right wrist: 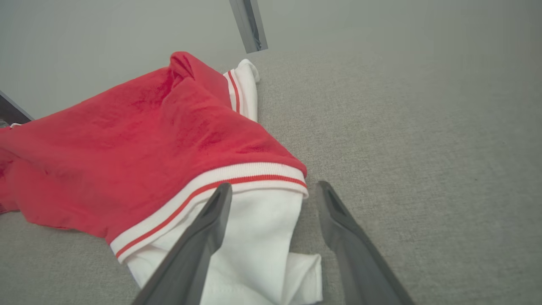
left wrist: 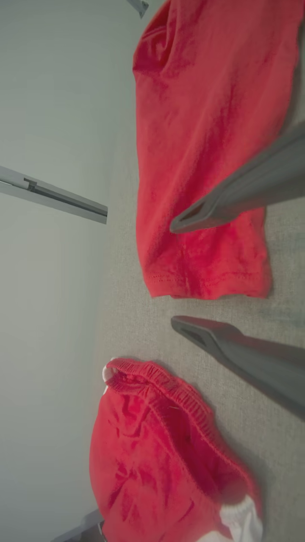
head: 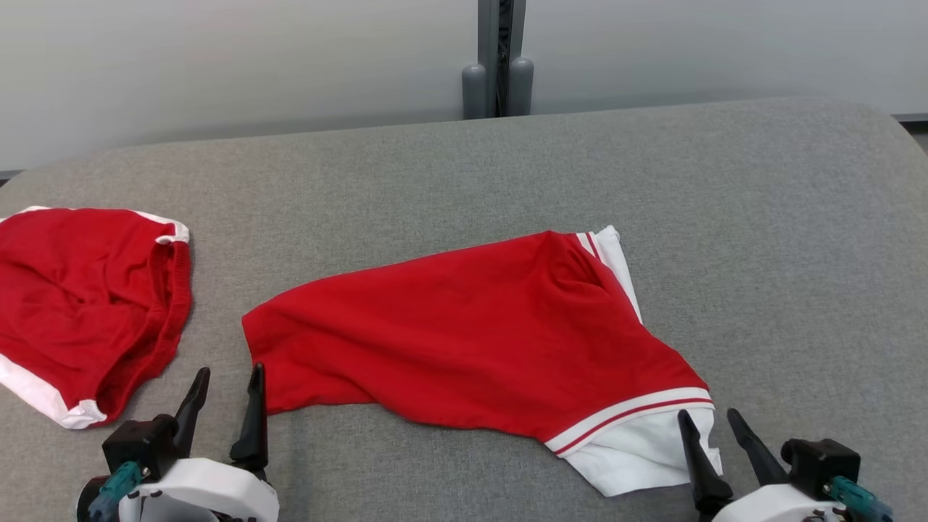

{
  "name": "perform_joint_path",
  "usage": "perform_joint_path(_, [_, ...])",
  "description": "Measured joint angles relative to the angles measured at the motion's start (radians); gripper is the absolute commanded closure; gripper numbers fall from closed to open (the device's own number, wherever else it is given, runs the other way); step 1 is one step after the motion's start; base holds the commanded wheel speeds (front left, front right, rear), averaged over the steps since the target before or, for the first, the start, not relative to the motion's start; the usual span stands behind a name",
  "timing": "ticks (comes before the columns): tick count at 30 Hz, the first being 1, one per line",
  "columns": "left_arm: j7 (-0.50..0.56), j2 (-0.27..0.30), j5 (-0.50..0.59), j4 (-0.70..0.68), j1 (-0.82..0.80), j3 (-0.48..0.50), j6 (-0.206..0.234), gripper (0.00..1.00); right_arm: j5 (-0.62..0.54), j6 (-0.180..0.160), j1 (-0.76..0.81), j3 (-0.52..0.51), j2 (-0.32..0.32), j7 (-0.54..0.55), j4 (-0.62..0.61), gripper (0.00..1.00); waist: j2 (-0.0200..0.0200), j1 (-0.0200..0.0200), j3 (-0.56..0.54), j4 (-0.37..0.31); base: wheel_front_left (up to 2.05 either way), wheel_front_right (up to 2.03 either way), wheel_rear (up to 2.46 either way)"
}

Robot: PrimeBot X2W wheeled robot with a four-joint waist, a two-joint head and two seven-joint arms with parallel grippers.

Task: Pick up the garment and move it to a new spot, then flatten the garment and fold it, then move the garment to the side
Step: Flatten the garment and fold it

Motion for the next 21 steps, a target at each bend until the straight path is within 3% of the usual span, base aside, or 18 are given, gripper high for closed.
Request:
perform_joint_path(7, [0.023, 0.01, -0.02, 0.086, -0.042, -0.002, -0.024, 0.0, 0.053, 0.0, -0.021, 0.068, -0.029, 0.045, 0.052, 0.0, 0.0, 0.0, 0.022, -0.009, 0.0, 0.0, 0.0])
perform_joint_path(21, [0.011, 0.008, -0.037, 0.138, -0.059, -0.006, -0.029, 0.0, 0.146, 0.0, 0.003, 0.178, -0.108, 0.074, 0.036, 0.0, 0.0, 0.0, 0.042, -0.026, 0.0, 0.0, 0.0])
